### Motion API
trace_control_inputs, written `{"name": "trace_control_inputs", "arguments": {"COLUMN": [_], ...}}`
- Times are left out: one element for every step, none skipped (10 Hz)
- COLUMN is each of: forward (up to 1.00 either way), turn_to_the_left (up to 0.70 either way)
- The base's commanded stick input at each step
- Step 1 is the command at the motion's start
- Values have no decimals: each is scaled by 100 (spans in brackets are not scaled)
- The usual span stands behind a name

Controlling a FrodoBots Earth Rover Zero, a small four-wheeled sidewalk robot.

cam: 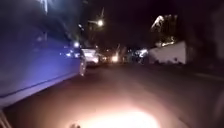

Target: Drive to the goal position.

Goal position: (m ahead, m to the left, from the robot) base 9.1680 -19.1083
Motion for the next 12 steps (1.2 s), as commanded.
{"name": "trace_control_inputs", "arguments": {"forward": [100, 100, 100, 100, 100, 100, 100, 100, 100, 100, 100, 100], "turn_to_the_left": [0, 0, 0, 0, 0, 0, 0, 0, 0, 0, -13, -27]}}
